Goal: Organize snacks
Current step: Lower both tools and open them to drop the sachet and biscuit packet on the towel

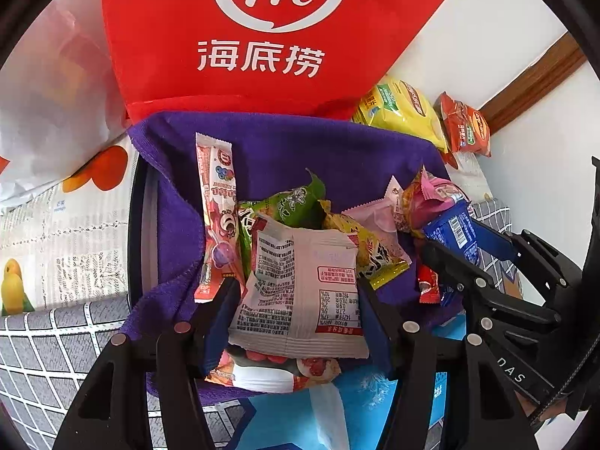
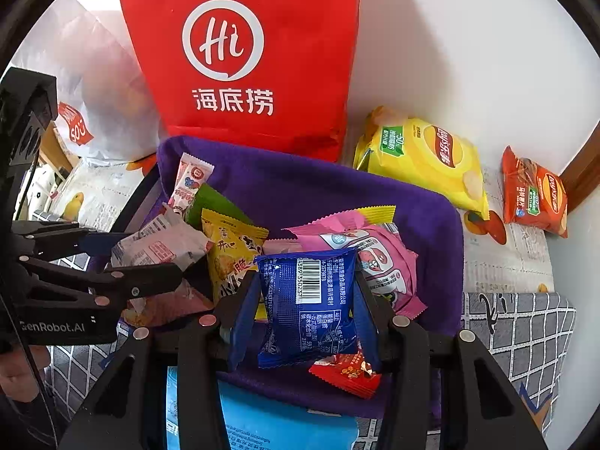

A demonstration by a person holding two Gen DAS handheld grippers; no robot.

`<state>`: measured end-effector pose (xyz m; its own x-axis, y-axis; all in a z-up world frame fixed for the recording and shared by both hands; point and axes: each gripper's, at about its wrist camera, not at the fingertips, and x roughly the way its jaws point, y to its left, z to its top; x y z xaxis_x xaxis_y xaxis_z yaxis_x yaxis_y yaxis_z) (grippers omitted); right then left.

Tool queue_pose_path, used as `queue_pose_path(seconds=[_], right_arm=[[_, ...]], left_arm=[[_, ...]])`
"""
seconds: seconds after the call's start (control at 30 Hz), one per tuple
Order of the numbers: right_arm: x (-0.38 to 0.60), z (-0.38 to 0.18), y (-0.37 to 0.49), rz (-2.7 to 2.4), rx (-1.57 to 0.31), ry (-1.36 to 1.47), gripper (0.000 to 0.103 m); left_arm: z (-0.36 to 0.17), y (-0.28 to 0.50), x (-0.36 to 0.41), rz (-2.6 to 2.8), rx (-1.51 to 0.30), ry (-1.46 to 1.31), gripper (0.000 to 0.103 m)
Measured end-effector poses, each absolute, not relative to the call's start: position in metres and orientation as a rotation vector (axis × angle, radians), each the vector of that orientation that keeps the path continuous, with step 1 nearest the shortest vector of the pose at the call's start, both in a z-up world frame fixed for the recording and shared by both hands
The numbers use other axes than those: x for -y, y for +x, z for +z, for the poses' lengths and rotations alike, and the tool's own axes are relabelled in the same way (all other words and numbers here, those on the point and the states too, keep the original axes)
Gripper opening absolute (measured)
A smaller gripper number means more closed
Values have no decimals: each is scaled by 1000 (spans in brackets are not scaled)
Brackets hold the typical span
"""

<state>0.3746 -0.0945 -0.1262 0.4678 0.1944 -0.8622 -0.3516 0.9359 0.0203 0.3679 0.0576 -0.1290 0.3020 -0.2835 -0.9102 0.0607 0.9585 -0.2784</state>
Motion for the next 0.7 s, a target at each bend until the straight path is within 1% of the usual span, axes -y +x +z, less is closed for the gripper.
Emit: queue_pose_path(seconds=[0.53, 0.6, 0.7], right_arm=[[92, -123, 373, 350, -1024, -161, 49], [92, -121, 372, 357, -1018, -155, 52], [90, -117, 370, 362, -1006, -159, 53]], left_arm=[[-118, 364, -62, -256, -1230, -230, 60], [-113, 363, -64, -263, -1218, -240, 60], [-106, 360, -67, -267, -1196, -244, 61]])
